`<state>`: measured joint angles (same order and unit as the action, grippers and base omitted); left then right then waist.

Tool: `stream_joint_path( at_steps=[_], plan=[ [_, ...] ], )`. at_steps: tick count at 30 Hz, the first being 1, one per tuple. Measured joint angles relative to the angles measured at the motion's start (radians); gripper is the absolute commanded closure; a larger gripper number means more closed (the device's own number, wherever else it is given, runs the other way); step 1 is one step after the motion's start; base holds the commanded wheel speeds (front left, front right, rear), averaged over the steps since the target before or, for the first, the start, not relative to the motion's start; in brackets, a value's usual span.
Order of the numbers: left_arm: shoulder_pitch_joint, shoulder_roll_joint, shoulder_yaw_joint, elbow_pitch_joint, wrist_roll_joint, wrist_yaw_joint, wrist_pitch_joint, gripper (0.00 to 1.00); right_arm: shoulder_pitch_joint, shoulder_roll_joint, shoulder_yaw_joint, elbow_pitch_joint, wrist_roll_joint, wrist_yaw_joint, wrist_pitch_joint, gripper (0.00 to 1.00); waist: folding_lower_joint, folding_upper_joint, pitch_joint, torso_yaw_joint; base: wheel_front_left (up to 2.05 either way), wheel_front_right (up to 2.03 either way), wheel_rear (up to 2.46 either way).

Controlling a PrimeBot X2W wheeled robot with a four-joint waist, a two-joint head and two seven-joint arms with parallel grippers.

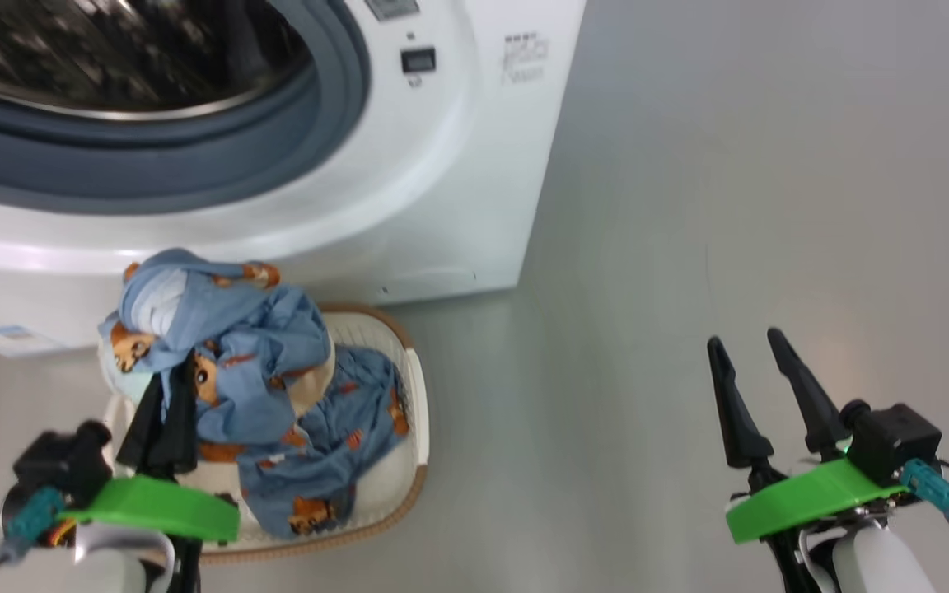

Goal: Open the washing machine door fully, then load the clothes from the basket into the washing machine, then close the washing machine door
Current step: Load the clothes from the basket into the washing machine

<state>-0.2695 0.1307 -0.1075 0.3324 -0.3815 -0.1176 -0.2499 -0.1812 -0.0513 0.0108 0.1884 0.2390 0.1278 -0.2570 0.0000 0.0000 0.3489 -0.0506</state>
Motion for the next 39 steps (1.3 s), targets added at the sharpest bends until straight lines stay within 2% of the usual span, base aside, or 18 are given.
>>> stream_joint_path(
  at_steps=[5, 13, 22, 28, 39],
  plan=[
    [0.085, -0.023, 0.048, -0.090, 0.089, 0.000, -0.002, 1.00, 0.034, -0.006, 0.000, 0.009, 0.000, 0.000, 0.000, 0.00, 0.0000, 0.0000, -0.077, 0.015, 0.00, 0.00, 0.00],
    [0.207, -0.048, 0.109, -0.199, 0.169, 0.000, -0.002, 1.00, 0.087, -0.009, -0.001, 0.014, 0.000, 0.000, 0.000, 0.00, 0.0000, 0.0000, -0.191, 0.032, 0.00, 0.00, 0.00],
    [0.323, -0.071, 0.173, -0.294, 0.197, 0.009, -0.002, 1.00, 0.134, -0.012, -0.001, 0.011, 0.000, 0.000, 0.000, 0.00, 0.0000, -0.0001, -0.289, 0.035, 0.00, 0.00, 0.00],
    [0.373, -0.080, 0.192, -0.304, 0.197, 0.011, -0.002, 1.00, 0.172, -0.011, -0.005, 0.009, -0.002, 0.000, 0.000, 0.00, 0.0000, 0.0000, -0.334, 0.025, 0.00, 0.00, 0.00],
    [0.412, -0.085, 0.195, -0.316, 0.197, 0.020, -0.002, 1.00, 0.202, -0.012, -0.025, -0.001, -0.008, 0.000, 0.000, 0.00, 0.0000, 0.0000, -0.359, 0.017, 0.00, 0.00, 0.00]
  ],
)
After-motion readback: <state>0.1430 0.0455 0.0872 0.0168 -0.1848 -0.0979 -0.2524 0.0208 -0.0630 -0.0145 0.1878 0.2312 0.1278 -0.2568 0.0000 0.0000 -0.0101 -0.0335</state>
